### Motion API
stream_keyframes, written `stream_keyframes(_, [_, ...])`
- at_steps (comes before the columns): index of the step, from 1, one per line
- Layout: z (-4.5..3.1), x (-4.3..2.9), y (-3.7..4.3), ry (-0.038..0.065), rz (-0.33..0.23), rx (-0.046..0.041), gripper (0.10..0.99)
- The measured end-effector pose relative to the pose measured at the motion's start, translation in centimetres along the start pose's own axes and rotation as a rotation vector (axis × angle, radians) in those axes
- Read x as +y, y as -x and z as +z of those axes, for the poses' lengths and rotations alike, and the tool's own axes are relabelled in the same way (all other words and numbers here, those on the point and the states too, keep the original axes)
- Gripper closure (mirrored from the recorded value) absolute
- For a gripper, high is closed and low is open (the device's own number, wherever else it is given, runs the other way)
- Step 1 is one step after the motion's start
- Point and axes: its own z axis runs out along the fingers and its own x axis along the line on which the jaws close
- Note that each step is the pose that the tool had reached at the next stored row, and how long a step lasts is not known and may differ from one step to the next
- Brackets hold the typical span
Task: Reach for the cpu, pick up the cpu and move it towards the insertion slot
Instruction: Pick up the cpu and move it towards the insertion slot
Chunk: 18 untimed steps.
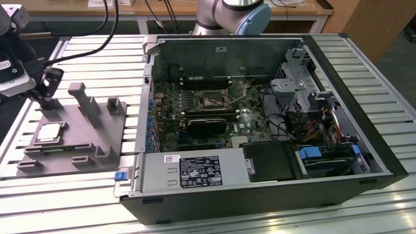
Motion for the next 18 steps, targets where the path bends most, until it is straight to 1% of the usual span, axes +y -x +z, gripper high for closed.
stream_keyframes(6, [0.47, -0.02, -0.07, 0.0, 0.0, 0.0, 0.98])
stream_keyframes(8, [0.51, -0.01, -0.11, 0.0, 0.0, 0.0001, 0.98])
stream_keyframes(11, [0.65, -0.01, -0.31, 0.0, 0.0, 0.0, 0.98])
stream_keyframes(14, [0.92, -0.02, -0.74, 0.0, 0.0, -0.0001, 0.98])
stream_keyframes(17, [1.39, -0.02, -1.24, 0.0, 0.0, 0.0, 0.98])
stream_keyframes(18, [2.27, -0.04, -1.97, 0.0, 0.0, -0.0003, 0.98])
